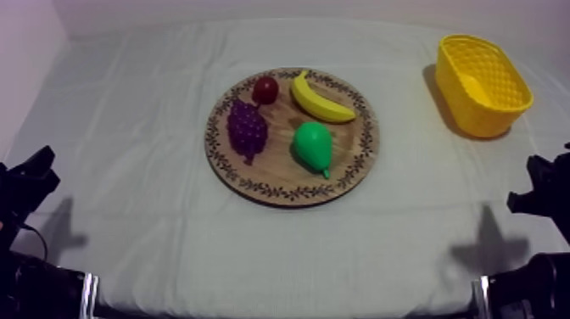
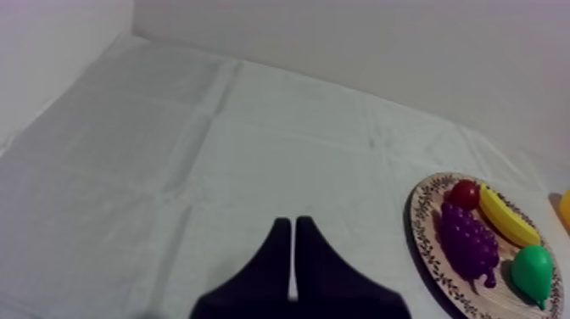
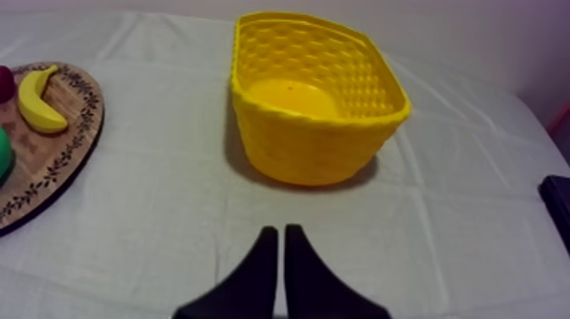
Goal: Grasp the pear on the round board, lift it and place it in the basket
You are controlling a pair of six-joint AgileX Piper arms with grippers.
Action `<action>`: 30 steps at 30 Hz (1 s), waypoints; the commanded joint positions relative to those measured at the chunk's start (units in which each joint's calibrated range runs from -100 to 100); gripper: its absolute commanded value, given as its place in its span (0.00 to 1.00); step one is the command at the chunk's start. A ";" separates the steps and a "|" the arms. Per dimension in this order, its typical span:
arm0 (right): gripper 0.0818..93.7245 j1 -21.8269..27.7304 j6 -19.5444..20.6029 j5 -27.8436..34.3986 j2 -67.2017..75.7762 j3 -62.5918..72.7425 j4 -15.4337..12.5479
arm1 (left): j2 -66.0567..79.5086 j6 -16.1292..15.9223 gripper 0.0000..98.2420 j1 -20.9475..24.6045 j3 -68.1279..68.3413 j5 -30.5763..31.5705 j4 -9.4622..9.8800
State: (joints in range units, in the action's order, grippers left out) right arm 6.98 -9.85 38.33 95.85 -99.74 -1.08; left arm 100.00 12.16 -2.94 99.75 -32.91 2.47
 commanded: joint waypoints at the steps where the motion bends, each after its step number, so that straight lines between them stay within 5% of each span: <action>1: 0.00 0.11 0.13 -0.24 -0.01 -0.04 -0.31 | 0.00 0.02 0.00 0.01 0.03 0.01 -0.01; 9: 0.00 1.36 1.58 -0.66 -3.62 5.70 -1.24 | 0.00 0.02 0.00 0.01 0.03 0.01 -0.01; 20: 0.00 2.24 2.90 2.71 -26.61 33.94 -5.51 | 0.00 0.02 0.00 0.01 0.03 0.01 -0.01; 30: 0.00 -0.48 4.15 15.15 -47.37 61.04 -10.57 | 0.00 0.02 0.00 0.01 0.03 0.01 -0.01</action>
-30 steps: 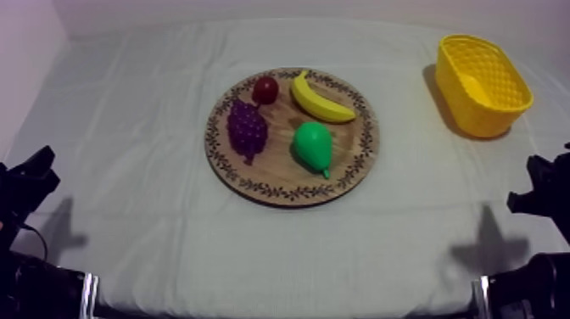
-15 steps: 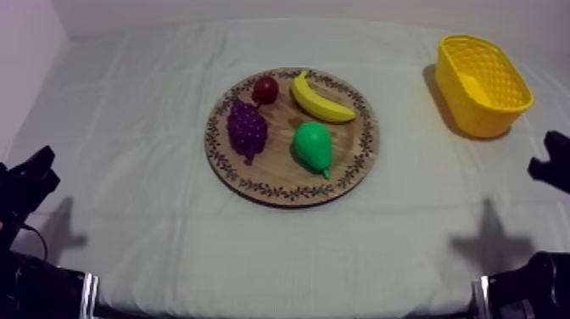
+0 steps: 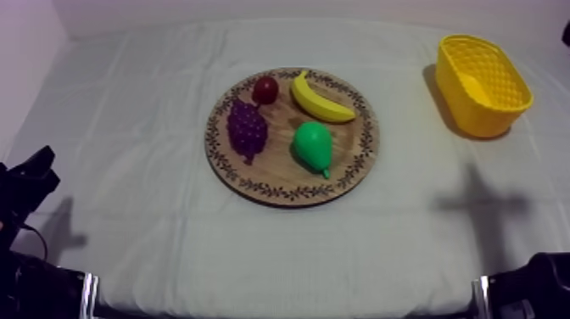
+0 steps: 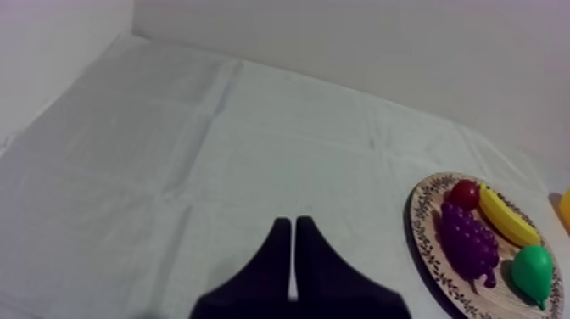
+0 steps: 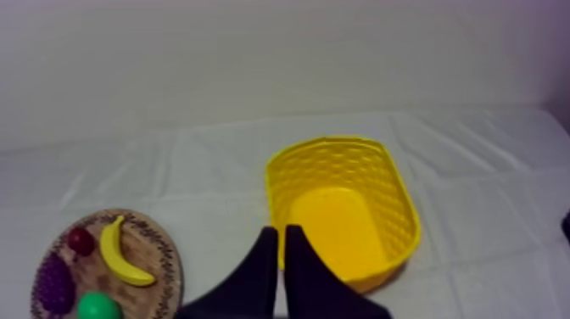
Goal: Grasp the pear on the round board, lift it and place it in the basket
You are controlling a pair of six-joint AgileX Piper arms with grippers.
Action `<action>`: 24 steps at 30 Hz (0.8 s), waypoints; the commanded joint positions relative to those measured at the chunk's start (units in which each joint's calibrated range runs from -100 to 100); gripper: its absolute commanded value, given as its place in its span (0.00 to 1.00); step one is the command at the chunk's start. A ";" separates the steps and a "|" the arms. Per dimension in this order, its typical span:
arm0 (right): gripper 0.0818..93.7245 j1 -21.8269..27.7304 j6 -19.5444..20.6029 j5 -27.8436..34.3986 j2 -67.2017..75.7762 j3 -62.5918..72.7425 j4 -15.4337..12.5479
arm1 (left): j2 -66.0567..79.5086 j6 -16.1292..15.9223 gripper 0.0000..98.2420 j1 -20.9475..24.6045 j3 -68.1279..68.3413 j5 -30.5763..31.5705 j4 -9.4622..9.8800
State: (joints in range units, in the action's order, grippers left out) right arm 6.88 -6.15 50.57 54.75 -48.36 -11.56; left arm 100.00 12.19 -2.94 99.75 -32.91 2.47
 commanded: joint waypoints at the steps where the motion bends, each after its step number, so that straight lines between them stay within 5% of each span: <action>1: 0.00 -0.84 0.99 4.43 -8.34 11.82 -0.01 | 0.00 -0.01 0.00 0.01 0.03 0.01 -0.01; 12: 0.01 -7.96 3.69 16.98 -24.80 22.78 -0.65 | 0.00 -0.01 0.00 0.01 0.03 0.01 -0.01; 24: 0.01 -18.07 9.92 17.89 -37.29 25.15 1.67 | 0.00 -0.02 0.00 0.01 0.03 0.01 -0.01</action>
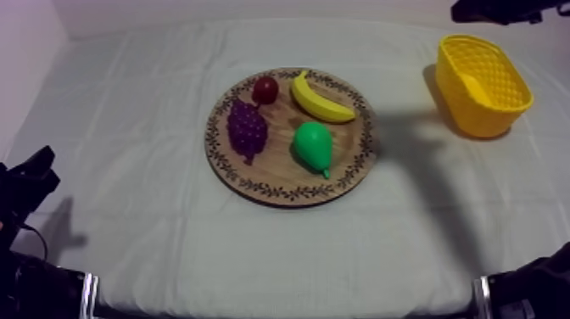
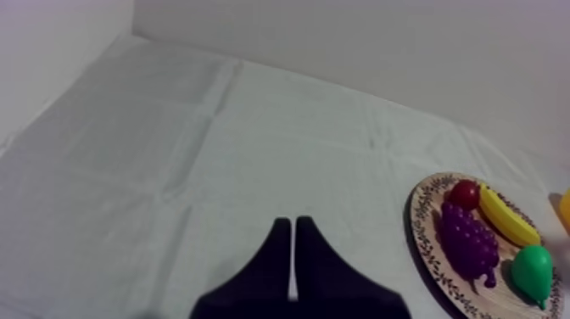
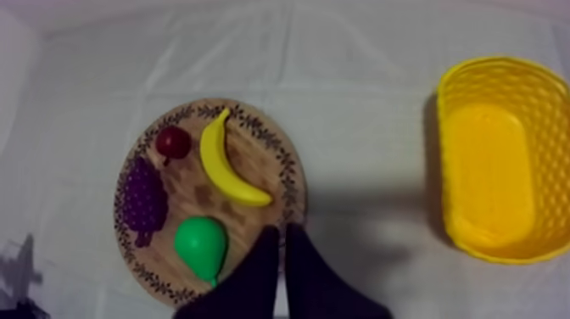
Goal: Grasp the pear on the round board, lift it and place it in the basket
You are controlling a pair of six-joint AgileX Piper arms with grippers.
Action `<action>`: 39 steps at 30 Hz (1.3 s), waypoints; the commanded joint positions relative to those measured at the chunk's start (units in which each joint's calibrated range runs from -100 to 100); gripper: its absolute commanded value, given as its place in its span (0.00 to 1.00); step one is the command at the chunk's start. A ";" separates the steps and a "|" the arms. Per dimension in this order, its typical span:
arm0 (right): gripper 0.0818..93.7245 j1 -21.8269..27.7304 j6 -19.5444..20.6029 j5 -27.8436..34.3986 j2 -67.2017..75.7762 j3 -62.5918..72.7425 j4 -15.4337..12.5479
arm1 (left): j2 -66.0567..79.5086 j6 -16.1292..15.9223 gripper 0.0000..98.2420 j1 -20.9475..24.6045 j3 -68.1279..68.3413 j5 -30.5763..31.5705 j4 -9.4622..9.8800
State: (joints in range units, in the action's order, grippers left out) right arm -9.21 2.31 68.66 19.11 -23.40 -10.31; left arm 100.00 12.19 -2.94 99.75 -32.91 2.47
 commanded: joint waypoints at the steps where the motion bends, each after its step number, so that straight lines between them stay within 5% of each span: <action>1: 0.01 -2.70 2.03 -0.32 -2.73 0.46 0.64 | 0.00 -0.01 0.00 0.01 0.03 0.01 -0.01; 16: 0.05 -9.44 5.93 -4.17 -15.05 1.52 0.46 | 0.00 -0.01 0.00 0.01 0.03 0.01 -0.01; 19: 0.19 -10.37 6.90 -5.35 -16.26 1.17 0.51 | 0.00 -0.01 0.00 0.01 0.03 0.01 -0.01; 24: 0.62 -12.31 9.39 -5.86 -18.15 1.56 1.08 | 0.00 0.00 0.00 0.01 0.03 0.01 -0.01; 27: 0.76 -12.98 10.48 -5.36 -19.73 2.66 0.99 | 0.00 0.00 0.00 0.01 0.03 0.01 -0.01; 32: 0.88 -13.59 11.79 -4.80 -23.11 4.58 1.17 | 0.00 0.00 0.00 0.01 0.03 0.01 -0.01; 39: 0.92 -13.67 10.84 -6.56 -29.70 5.28 0.51 | 0.00 0.00 0.00 0.01 0.03 0.01 -0.01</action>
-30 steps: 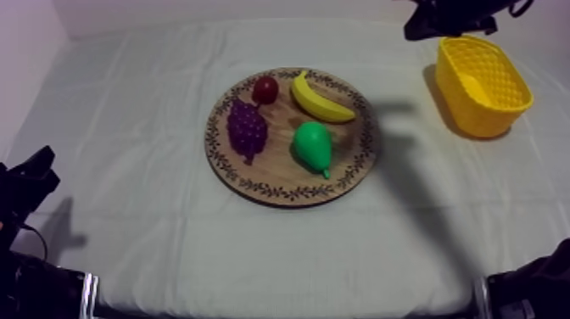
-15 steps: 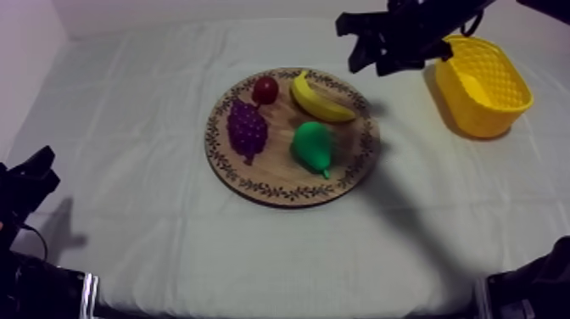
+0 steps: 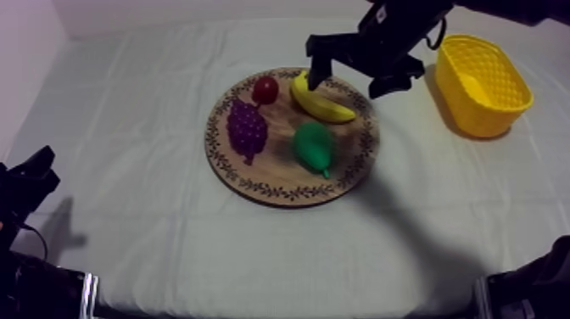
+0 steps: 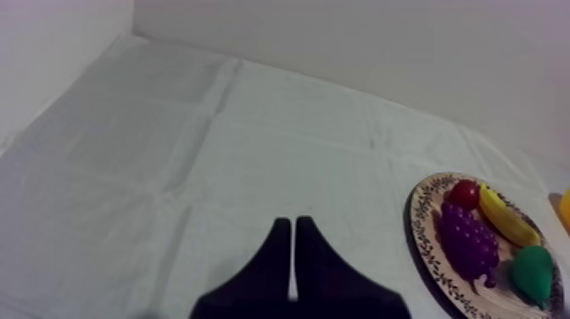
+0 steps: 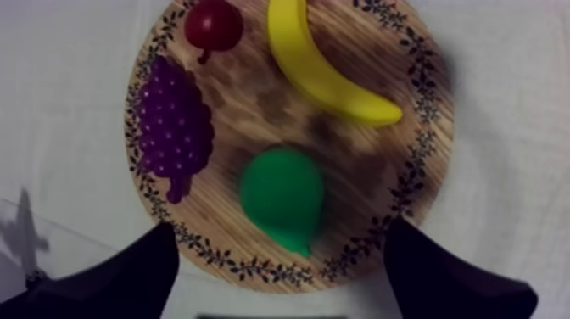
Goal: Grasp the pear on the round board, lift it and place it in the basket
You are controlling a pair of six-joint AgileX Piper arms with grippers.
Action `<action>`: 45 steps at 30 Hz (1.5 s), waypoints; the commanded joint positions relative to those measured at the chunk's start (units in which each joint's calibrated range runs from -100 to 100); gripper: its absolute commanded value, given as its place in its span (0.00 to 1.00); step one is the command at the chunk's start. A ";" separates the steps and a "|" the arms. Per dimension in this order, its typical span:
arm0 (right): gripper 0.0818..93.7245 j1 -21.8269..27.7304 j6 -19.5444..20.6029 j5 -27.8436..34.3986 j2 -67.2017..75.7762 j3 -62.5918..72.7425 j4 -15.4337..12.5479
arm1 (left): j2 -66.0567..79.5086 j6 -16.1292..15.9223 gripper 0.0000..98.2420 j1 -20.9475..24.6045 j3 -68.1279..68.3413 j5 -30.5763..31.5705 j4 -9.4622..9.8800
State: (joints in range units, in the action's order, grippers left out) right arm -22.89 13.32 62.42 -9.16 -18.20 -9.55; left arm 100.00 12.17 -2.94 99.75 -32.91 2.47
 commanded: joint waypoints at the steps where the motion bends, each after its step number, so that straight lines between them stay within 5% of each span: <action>1: 0.92 0.00 -0.35 -0.51 -2.53 0.30 -0.33 | 0.00 0.02 0.00 0.01 0.03 0.01 -0.01; 27: 0.90 -1.76 -3.05 -3.02 -21.86 5.47 -2.59 | 0.00 0.02 0.00 0.01 0.03 0.01 -0.01; 34: 0.76 -2.35 -3.53 -4.13 -24.13 5.85 -2.76 | 0.00 0.02 0.00 0.01 0.03 0.01 -0.01; 45: 0.40 -3.88 -2.51 -5.30 -24.05 6.17 -0.68 | 0.00 0.02 0.00 0.01 0.03 0.01 -0.01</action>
State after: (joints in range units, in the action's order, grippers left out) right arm -26.80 10.80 57.04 -33.41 -12.06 -10.48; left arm 100.00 12.17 -2.94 99.75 -32.91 2.47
